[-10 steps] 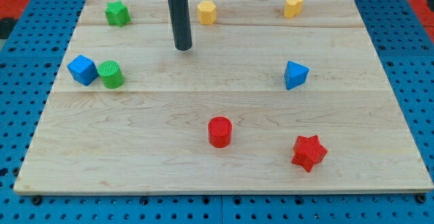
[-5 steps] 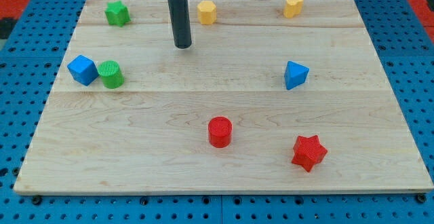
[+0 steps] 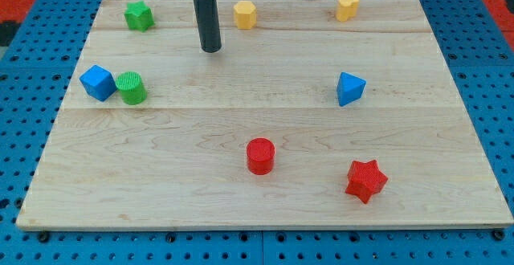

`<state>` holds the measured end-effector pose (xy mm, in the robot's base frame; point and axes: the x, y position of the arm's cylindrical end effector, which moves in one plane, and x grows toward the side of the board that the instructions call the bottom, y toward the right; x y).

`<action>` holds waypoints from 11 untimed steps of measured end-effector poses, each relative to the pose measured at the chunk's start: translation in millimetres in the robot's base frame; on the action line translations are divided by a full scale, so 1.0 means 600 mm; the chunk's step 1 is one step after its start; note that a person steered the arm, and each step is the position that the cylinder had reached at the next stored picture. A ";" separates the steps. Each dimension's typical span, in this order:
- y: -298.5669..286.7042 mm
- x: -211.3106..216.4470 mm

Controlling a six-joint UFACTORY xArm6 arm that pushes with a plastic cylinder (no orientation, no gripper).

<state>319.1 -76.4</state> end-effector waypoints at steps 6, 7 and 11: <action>0.315 0.268; 0.424 0.327; 0.186 0.418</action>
